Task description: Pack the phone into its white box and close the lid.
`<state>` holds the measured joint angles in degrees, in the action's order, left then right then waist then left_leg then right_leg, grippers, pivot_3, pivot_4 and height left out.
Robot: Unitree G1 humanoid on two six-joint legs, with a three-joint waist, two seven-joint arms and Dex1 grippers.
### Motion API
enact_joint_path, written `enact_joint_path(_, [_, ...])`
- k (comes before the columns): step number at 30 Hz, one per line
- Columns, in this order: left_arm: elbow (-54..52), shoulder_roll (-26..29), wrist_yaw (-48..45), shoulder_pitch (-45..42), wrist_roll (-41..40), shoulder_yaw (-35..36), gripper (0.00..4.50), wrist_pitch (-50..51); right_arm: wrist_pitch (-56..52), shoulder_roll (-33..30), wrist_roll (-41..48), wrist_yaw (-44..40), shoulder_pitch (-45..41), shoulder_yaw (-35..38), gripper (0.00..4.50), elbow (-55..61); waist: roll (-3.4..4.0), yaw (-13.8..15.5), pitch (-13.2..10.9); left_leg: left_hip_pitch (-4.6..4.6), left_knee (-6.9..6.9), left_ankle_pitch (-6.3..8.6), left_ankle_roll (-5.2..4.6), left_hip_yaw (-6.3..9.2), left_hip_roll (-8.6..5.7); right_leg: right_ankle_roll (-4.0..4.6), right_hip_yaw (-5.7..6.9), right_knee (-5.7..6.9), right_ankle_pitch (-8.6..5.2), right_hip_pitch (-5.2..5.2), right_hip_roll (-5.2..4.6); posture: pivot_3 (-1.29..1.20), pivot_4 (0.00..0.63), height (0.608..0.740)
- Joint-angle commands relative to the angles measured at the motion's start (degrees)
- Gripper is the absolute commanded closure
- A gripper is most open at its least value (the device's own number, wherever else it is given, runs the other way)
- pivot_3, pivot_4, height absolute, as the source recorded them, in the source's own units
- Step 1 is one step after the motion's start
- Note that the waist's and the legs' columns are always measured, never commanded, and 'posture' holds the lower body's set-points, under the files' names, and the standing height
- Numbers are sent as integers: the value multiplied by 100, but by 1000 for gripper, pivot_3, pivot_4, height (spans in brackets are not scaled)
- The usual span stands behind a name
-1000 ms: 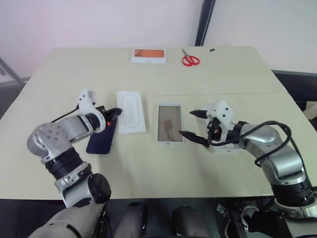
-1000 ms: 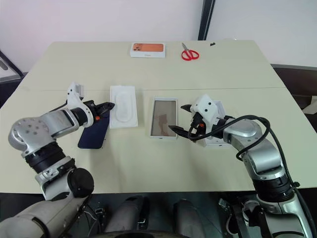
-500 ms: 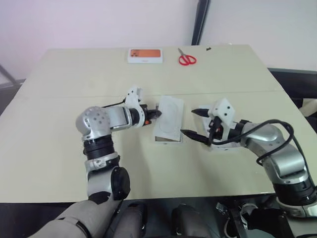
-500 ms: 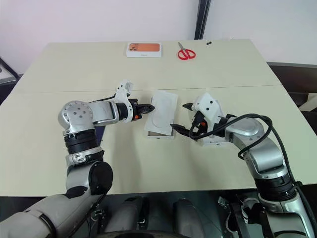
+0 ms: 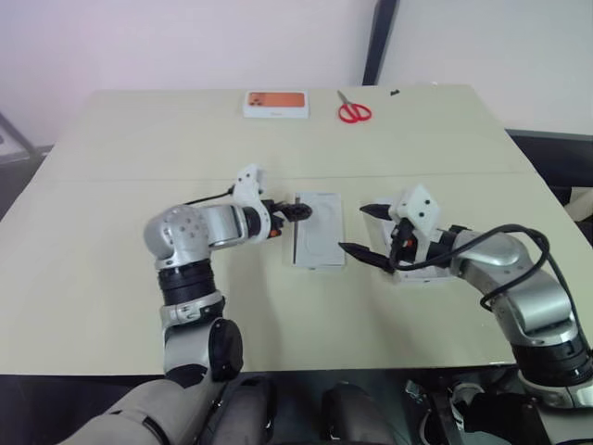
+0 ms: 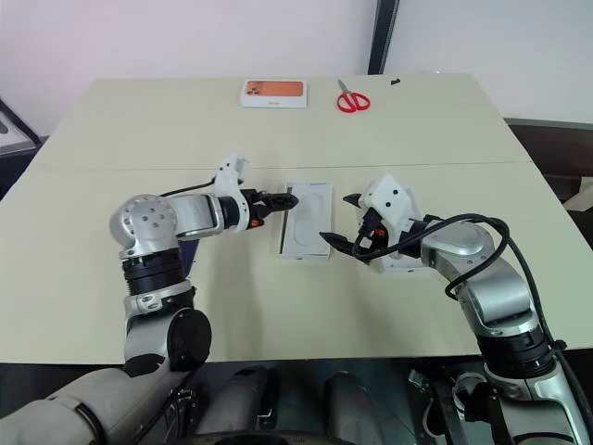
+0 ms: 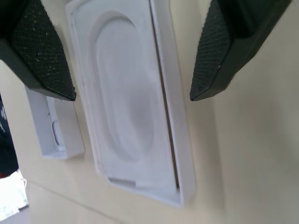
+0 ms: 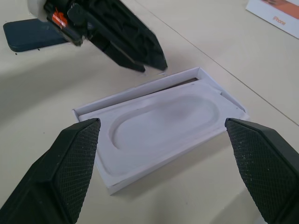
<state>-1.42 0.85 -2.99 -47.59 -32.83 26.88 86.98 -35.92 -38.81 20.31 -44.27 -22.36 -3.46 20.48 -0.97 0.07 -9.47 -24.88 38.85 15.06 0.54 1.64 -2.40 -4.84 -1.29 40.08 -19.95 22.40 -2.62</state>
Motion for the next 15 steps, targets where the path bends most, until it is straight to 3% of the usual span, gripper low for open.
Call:
enact_joint_path(1, [-514,662,-484,256,28,-319,546,-728,88,84,-309,113,-402,-271,824,-143,0,-50,0,0,-5,-1,3,0,0,0,0,1,0,4,0,0,150,740])
enact_joint_path(8, [-1043,2796,-2169,1500,752,-1972,546,-2865,15,433,-708,90,-1126,-925,4351,-700,4,-89,1,0,-21,-6,11,1,0,1,-1,-2,0,12,-1,0,150,740])
enact_joint_path(15, [-1498,3925,-3752,2857,924,-2275,546,-4596,477,924,-1949,458,-2128,-1854,4437,-2248,4,-74,1,0,-30,-7,12,2,-1,4,1,-14,0,11,-8,0,150,740])
